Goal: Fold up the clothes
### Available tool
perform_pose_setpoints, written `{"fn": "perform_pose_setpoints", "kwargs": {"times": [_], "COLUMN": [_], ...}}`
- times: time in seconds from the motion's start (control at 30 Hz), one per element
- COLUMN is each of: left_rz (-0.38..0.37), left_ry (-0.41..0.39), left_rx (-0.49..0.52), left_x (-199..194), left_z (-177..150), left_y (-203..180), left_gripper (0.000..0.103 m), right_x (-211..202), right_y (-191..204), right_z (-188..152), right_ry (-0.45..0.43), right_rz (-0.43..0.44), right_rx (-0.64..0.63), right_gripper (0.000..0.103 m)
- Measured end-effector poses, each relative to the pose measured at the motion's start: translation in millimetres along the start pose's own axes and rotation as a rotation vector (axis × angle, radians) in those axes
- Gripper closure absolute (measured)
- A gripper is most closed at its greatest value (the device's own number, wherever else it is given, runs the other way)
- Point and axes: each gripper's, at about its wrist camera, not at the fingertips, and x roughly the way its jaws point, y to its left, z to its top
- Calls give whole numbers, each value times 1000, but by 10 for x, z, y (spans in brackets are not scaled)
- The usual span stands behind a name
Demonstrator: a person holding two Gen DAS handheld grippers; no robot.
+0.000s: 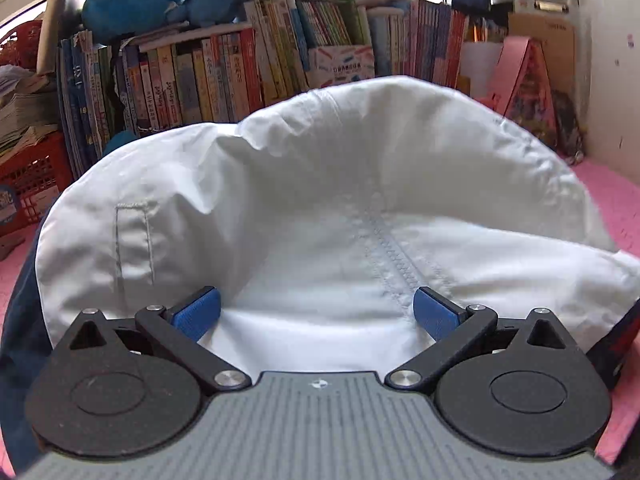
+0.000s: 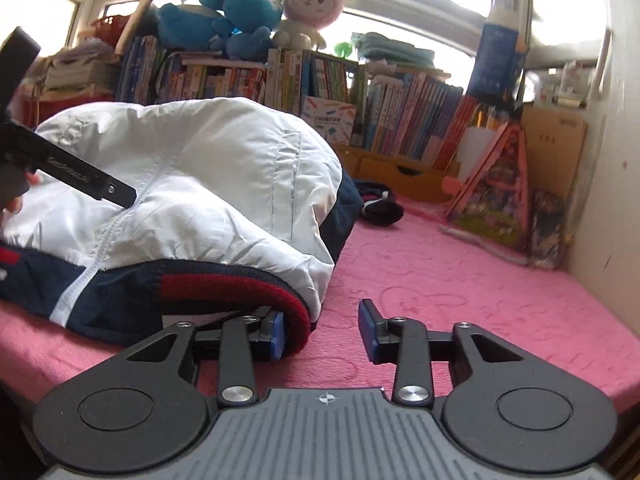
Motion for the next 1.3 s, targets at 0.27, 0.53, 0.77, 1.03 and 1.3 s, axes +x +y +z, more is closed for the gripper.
{"fn": "perform_pose_setpoints", "kwargs": {"times": [0.27, 0.53, 0.77, 1.03, 1.3], "left_rz": [-24, -33, -41, -47, -34], "left_ry": [84, 99, 101, 103, 102], "left_rx": [16, -14, -19, -18, -22], "left_x": [146, 170, 172, 172, 176], "left_z": [-78, -71, -57, -58, -51], "left_y": [-11, 17, -4, -24, -73], "left_gripper": [0, 0, 0, 0, 0], "right_x": [-78, 343, -83, -366, -657], "right_y": [481, 494, 179, 71, -84], "right_z": [-194, -23, -261, -493, -628], "right_ry": [-125, -145, -222, -207, -173], "right_rz": [-89, -179, -291, -140, -58], "right_rx": [-221, -167, -115, -220, -237], "right_gripper": [54, 33, 14, 14, 6]}}
